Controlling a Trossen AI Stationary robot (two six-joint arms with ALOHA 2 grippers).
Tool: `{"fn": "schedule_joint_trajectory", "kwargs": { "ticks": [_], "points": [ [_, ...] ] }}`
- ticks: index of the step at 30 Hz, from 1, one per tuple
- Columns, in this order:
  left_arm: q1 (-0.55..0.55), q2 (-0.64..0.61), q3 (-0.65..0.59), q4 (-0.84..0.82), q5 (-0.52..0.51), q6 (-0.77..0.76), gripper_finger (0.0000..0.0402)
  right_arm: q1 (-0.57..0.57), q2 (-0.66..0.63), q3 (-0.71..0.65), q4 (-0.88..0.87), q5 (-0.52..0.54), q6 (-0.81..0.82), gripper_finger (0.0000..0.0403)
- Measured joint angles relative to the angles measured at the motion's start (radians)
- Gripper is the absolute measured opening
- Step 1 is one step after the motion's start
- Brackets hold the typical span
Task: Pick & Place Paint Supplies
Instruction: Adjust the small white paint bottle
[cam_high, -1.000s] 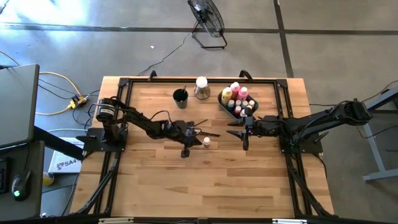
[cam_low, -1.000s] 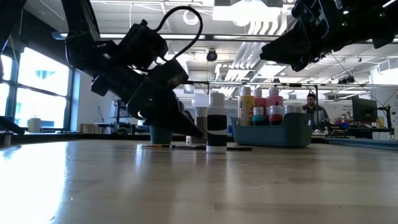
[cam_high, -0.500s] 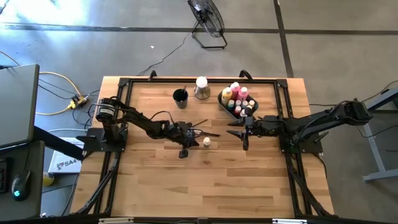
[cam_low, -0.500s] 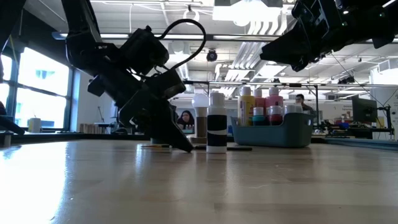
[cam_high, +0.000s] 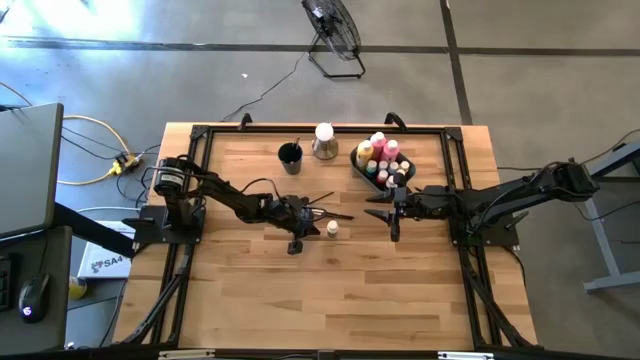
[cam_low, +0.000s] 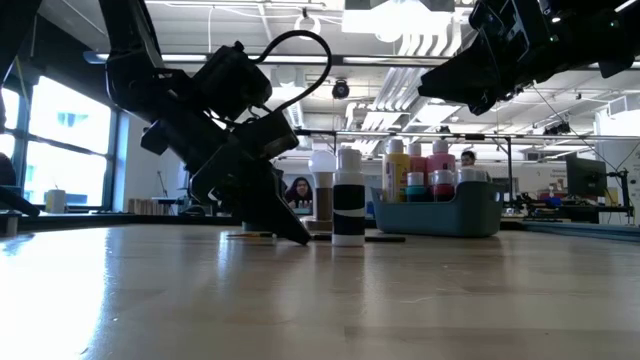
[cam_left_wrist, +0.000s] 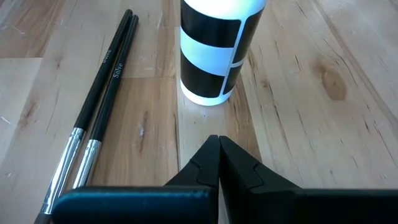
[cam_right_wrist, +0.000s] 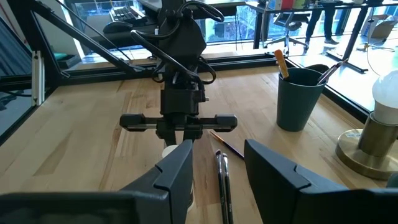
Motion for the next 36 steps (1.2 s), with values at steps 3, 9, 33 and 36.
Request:
{"fn": "schedule_joint_trajectory", "kwargs": {
  "ticks": [3,9,33,36],
  "points": [
    [0.000,0.000,-0.002,0.015,-0.014,0.000,0.0000,0.000,0.000,0.000,0.000,0.000,0.000,0.0138],
    [0.002,0.002,-0.002,0.093,-0.060,-0.018,0.0000,0.000,0.000,0.000,0.000,0.000,-0.006,0.0138],
    [0.013,0.167,0.210,0.084,0.037,-0.025,0.0000,0.000,0.000,0.000,-0.007,0.000,-0.008,0.0138],
    [0.013,0.167,0.211,0.081,0.034,-0.025,0.0000,0.000,0.000,0.000,-0.007,0.000,-0.008,0.0138]
  ]
}}
